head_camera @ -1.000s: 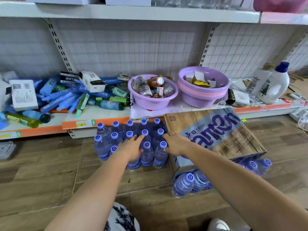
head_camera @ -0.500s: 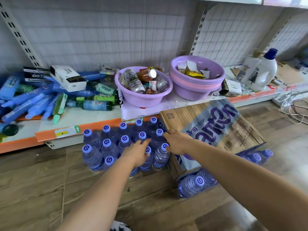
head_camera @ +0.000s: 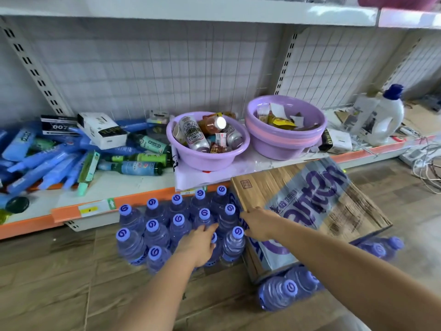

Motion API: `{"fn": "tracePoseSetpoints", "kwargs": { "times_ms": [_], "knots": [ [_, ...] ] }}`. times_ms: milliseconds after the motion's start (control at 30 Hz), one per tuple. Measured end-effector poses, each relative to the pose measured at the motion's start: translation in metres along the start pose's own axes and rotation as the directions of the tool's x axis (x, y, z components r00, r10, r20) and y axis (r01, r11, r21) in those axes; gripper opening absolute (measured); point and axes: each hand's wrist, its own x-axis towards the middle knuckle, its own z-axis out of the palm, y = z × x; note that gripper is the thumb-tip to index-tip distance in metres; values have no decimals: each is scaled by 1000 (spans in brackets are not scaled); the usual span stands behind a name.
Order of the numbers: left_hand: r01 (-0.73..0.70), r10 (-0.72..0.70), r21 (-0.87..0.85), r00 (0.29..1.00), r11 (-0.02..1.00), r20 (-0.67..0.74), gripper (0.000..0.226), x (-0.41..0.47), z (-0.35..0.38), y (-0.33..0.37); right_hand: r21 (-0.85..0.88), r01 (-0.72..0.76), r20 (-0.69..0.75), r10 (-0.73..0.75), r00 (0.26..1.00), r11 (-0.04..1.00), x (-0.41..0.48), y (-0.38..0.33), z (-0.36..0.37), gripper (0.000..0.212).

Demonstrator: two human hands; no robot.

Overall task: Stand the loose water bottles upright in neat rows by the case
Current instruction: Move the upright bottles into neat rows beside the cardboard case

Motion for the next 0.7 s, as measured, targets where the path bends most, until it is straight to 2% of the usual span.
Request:
{"fn": "tracePoseSetpoints", "kwargs": {
  "times_ms": [67, 200, 333, 433, 600, 700],
  "knots": [
    [4, -4, 9, 1000, 1000, 10, 57, -1, 3, -1, -8, 2, 5, -1, 1000, 1000, 2, -1, 9, 40],
    [12, -12, 64, 1000, 998, -4, 58, 2, 5, -5, -50, 2, -124, -8, 992, 999, 6, -2, 23, 37],
    [14, -12, 108, 1000, 994, -17, 59, 5, 10, -7, -158, 122, -230, -156, 960, 980, 5, -6, 32, 48],
    [11, -10, 154, 1000, 988, -7, 61, 8, 12, -9, -149, 172, -172, -197, 965, 974, 9, -11, 35, 56],
    [7, -13, 176, 999, 984, 29, 63, 15, 14, -11, -202, 182, -77, -201, 977, 962, 18, -21, 38, 47],
    [32, -34, 196, 999, 980, 7, 62, 18, 18, -6, -108, 147, -53, -154, 987, 983, 25, -24, 42, 47]
  ]
}}
